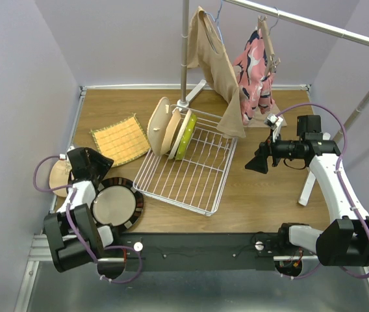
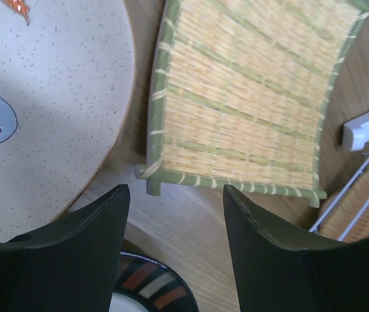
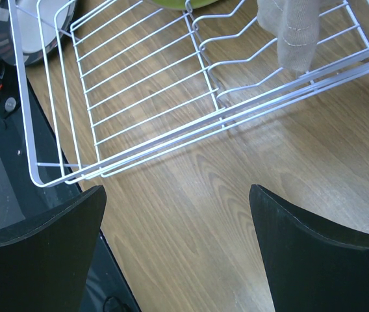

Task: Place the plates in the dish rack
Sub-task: Grab a plate with the left arm

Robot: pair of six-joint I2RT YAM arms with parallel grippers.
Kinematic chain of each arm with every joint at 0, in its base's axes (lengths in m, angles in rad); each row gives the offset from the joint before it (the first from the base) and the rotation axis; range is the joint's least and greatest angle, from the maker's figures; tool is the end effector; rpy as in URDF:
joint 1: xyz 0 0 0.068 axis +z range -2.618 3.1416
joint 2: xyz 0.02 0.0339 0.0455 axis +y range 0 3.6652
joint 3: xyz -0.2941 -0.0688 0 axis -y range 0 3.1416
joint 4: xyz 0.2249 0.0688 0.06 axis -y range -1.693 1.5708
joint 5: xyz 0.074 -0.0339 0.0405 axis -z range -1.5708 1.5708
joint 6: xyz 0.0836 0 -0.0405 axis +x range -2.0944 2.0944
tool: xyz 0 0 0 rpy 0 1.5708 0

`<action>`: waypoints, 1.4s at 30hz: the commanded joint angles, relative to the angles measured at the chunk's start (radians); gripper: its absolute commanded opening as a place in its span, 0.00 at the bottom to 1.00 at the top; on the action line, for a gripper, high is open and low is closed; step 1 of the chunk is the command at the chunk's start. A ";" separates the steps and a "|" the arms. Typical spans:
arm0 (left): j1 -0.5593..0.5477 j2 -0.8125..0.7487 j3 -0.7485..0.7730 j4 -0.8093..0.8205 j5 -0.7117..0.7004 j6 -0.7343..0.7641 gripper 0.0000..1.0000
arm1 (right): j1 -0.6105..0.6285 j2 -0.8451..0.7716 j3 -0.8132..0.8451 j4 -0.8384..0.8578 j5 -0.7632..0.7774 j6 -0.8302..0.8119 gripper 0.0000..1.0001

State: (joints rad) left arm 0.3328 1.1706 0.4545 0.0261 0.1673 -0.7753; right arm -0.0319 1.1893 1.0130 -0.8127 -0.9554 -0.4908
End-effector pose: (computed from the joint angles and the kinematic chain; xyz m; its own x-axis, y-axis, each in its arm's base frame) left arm 0.2268 0.0637 0.1824 -0.2892 -0.8302 -0.4766 -0.5645 0.5500 -0.6155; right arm 0.2117 0.0615 0.3039 -0.5338 -0.2552 -0.8062 -0.7729 0.5341 0.3427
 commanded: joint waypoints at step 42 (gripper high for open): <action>0.054 0.028 0.116 0.238 0.126 -0.045 0.00 | 0.010 -0.011 0.085 -0.085 -0.012 -0.034 1.00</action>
State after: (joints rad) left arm 0.3721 1.2617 0.5182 0.2497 0.2417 -0.7994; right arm -0.0269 1.1835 1.0454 -0.8543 -0.9550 -0.4923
